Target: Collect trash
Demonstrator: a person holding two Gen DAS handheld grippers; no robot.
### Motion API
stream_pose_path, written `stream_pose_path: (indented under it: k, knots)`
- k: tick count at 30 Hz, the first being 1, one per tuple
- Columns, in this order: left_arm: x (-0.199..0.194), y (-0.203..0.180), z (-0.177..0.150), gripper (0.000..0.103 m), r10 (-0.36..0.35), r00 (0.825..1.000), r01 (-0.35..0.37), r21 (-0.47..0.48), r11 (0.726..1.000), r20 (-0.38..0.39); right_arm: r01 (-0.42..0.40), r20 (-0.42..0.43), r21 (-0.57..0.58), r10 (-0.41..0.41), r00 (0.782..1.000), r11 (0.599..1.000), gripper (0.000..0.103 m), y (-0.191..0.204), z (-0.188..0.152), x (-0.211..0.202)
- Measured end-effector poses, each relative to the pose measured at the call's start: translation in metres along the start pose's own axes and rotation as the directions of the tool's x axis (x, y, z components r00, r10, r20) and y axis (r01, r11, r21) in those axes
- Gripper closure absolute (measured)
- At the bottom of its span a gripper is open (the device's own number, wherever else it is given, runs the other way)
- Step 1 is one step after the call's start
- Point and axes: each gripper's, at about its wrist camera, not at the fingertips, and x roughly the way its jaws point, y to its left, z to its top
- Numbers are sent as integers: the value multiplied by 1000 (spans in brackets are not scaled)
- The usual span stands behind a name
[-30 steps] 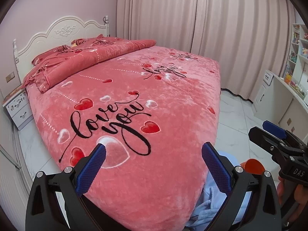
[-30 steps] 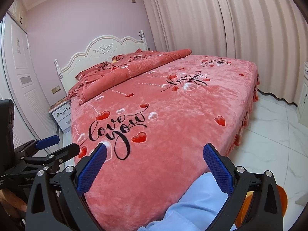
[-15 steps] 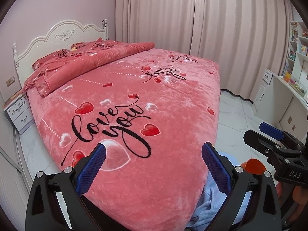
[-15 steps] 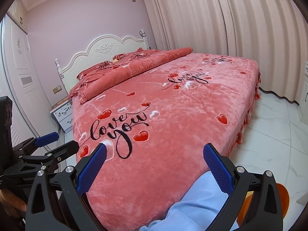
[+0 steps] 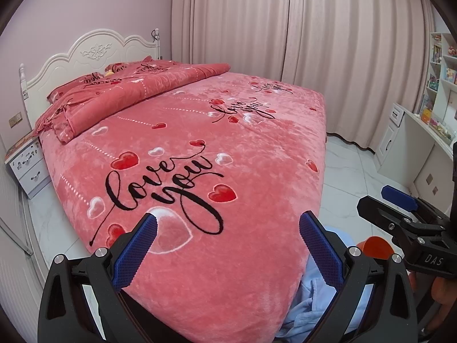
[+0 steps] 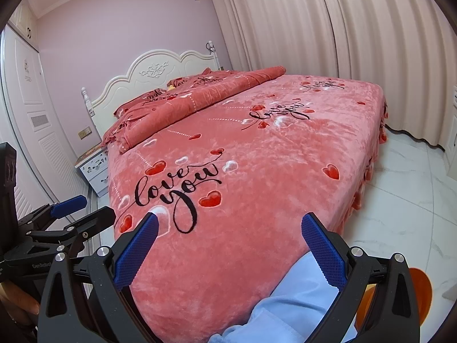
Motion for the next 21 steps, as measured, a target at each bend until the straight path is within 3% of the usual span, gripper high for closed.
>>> stream_pose_path:
  k: [21]
  knots:
    - [5,2,-2,5,7,1000,-7,4,1000,-15,-3,-17,11,3,1000,1000,5,0,-4,5]
